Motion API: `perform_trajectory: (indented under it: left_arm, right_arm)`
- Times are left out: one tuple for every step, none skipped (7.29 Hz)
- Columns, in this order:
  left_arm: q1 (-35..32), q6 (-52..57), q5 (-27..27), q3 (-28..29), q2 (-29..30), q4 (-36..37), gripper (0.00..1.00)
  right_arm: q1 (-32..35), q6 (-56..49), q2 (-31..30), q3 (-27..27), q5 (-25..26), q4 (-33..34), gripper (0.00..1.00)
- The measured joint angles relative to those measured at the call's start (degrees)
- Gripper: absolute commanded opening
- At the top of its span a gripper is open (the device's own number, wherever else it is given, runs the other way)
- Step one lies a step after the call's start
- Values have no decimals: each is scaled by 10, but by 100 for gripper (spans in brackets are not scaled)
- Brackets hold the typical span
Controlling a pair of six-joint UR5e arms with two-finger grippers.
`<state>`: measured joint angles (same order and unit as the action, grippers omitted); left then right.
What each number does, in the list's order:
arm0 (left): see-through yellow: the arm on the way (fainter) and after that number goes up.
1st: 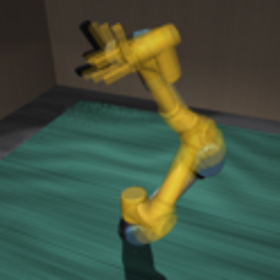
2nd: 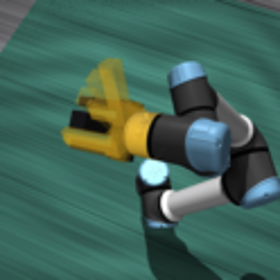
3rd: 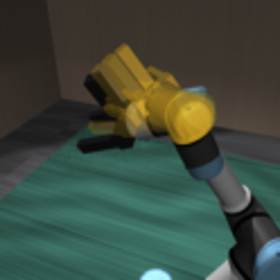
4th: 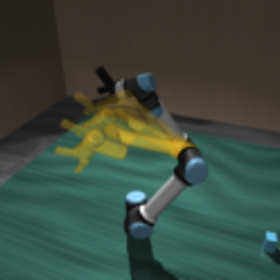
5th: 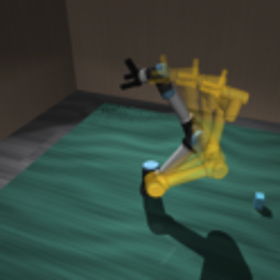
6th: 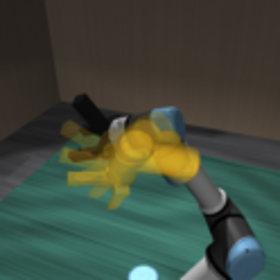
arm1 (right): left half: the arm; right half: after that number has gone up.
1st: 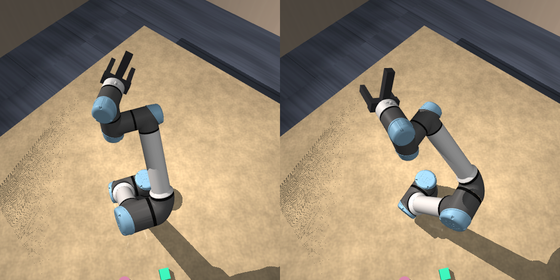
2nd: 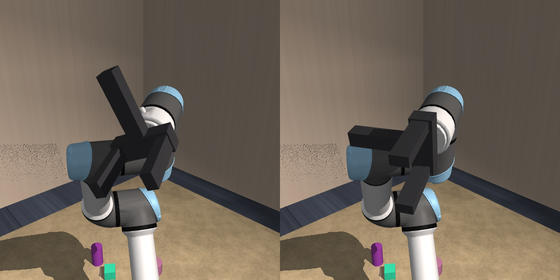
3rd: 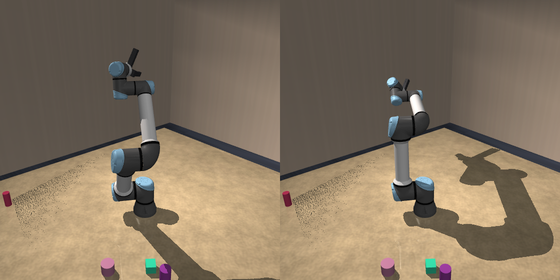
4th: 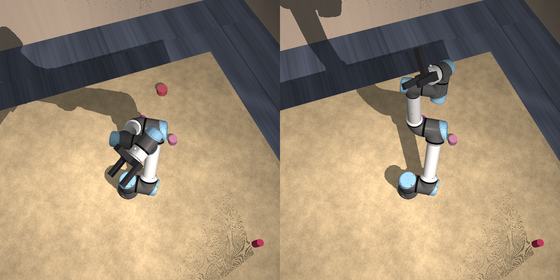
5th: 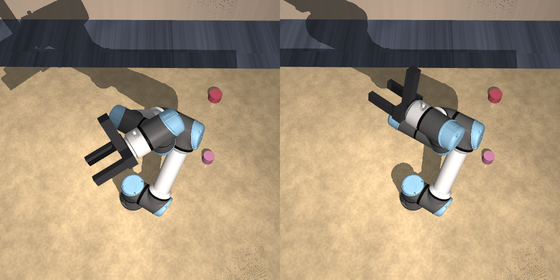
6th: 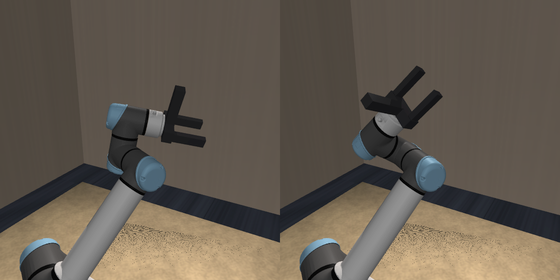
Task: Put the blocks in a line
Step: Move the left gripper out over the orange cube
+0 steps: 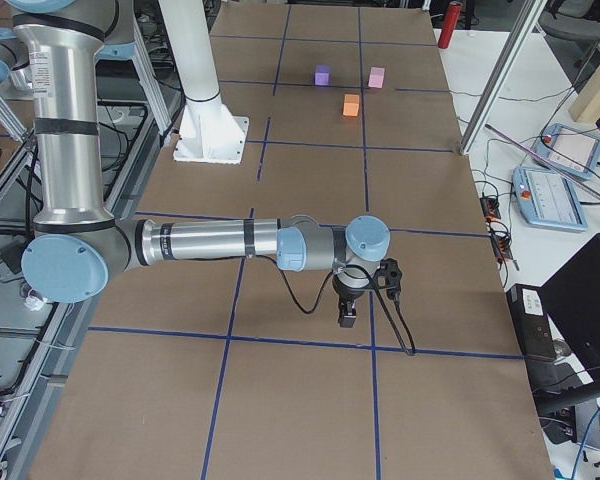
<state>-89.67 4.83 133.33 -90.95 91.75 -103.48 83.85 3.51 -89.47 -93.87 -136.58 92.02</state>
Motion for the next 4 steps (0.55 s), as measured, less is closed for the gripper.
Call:
perform_trajectory:
  left_arm:
    - [0, -1, 3, 1, 0, -6, 100]
    - [1, -2, 4, 4, 0, -14, 100]
    - [1, -2, 5, 6, -1, -22, 100]
    - [4, -3, 10, 3, -1, -39, 100]
  right_arm:
    - [0, 0, 0, 0, 0, 0, 100]
    - [0, 0, 0, 0, 0, 0, 100]
    - [0, 0, 0, 0, 0, 0, 100]
    - [0, 0, 0, 0, 0, 0, 100]
